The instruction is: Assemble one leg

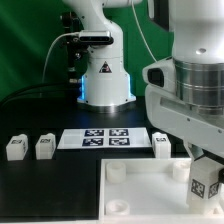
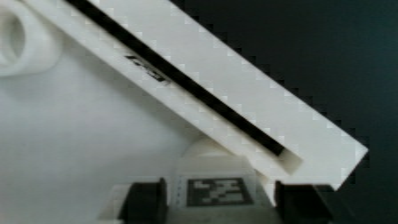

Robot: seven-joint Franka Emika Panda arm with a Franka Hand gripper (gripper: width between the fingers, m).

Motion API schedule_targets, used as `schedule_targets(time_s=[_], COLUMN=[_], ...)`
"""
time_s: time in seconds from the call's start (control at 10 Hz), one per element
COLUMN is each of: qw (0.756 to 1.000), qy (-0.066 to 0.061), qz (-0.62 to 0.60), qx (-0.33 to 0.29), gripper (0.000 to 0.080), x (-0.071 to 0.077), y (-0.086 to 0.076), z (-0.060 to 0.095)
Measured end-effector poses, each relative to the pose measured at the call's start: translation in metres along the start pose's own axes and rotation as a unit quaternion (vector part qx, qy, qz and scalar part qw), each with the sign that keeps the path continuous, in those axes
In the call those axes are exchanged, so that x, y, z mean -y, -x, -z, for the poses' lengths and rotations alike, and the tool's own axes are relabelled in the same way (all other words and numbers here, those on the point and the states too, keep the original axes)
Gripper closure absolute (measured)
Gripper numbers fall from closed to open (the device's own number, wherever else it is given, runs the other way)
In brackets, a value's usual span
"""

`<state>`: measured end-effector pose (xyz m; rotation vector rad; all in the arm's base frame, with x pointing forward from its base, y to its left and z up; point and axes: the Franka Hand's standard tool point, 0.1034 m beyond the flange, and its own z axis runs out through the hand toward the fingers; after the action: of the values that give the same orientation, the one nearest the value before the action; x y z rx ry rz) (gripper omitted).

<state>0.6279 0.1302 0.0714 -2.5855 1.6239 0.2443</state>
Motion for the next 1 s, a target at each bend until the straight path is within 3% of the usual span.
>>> schedule_targets(time_s=[0.2,0.4,0.9,1.0], qw=[0.988,0.987,0.990,0.990], qy=[-0.050,-0.035,-0.036,-0.035], qz=[-0.142,-0.153,-0.128,-0.128], qx=[0.035,0.039,0.037,0.037], gripper=[0.0508,0.0508,0.0507,0.0436], x=[0.0037,0.0076,0.0041,0.0039], y=[0.0026,0.0079,0.0028,0.0029], z=[-0.0007,0.0018,-0.0014,-0.0020])
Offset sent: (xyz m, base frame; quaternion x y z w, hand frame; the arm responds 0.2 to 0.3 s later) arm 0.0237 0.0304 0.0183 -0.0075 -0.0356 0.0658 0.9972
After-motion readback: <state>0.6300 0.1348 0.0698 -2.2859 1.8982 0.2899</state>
